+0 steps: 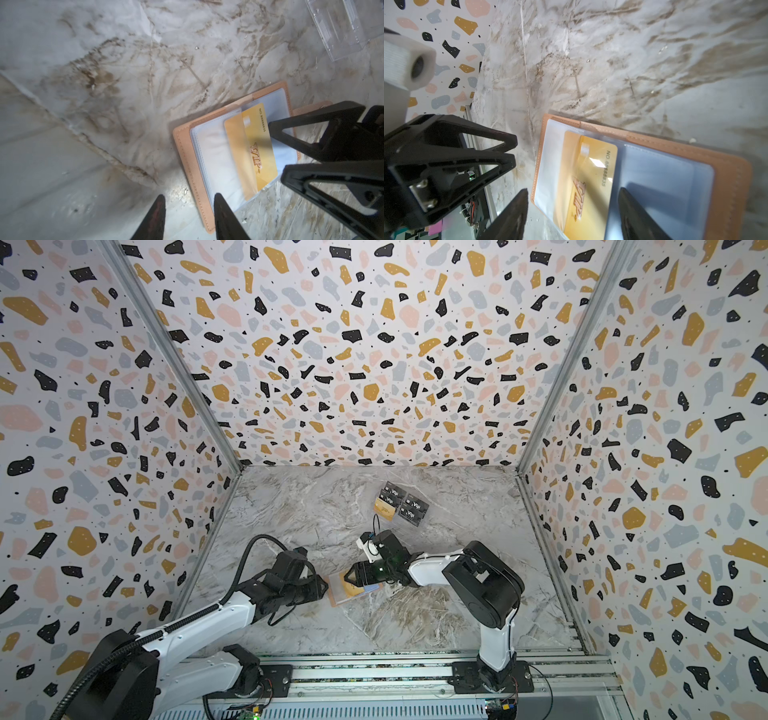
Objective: Insert credit cards into a card holder
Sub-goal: Insert the credit card into the card slot.
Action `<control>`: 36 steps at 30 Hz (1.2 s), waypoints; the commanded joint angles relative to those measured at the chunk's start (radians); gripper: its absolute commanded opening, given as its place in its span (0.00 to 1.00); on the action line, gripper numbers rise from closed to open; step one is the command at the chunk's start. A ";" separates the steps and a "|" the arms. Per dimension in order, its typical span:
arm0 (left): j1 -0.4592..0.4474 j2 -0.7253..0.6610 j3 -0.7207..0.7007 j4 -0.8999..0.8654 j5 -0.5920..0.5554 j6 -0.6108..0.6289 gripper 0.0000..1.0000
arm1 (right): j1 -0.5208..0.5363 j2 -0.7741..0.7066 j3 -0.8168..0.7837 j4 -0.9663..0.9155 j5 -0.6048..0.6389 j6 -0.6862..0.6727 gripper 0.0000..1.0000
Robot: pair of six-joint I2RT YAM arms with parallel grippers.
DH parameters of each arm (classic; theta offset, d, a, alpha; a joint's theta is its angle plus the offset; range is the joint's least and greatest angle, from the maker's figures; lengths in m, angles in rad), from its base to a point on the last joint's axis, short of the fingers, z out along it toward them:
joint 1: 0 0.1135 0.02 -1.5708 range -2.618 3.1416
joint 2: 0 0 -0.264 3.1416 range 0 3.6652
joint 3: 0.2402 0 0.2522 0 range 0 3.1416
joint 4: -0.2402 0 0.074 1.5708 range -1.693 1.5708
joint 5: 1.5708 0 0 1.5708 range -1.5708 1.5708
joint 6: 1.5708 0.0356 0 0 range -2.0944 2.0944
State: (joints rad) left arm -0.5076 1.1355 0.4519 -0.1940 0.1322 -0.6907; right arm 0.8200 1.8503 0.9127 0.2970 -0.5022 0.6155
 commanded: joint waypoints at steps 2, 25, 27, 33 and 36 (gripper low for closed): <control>0.016 0.047 -0.023 0.078 0.071 0.022 0.30 | 0.033 -0.013 0.034 -0.132 0.043 0.002 0.70; 0.032 0.045 -0.135 0.272 0.150 0.030 0.06 | 0.227 -0.023 0.072 -0.111 0.194 0.255 0.73; 0.034 0.044 -0.131 0.267 0.149 0.035 0.06 | 0.235 -0.019 0.081 -0.113 0.186 0.257 0.73; 0.038 0.043 -0.107 0.210 0.123 0.063 0.08 | 0.235 -0.056 0.076 -0.169 0.216 0.254 0.73; 0.038 0.046 -0.083 0.159 0.088 0.082 0.10 | 0.241 -0.113 0.028 -0.151 0.269 0.282 0.74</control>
State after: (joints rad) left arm -0.4713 1.1881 0.3351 0.0086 0.2409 -0.6430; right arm 1.0412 1.8164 0.9646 0.1741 -0.2531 0.8658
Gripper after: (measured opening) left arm 0.094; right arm 0.736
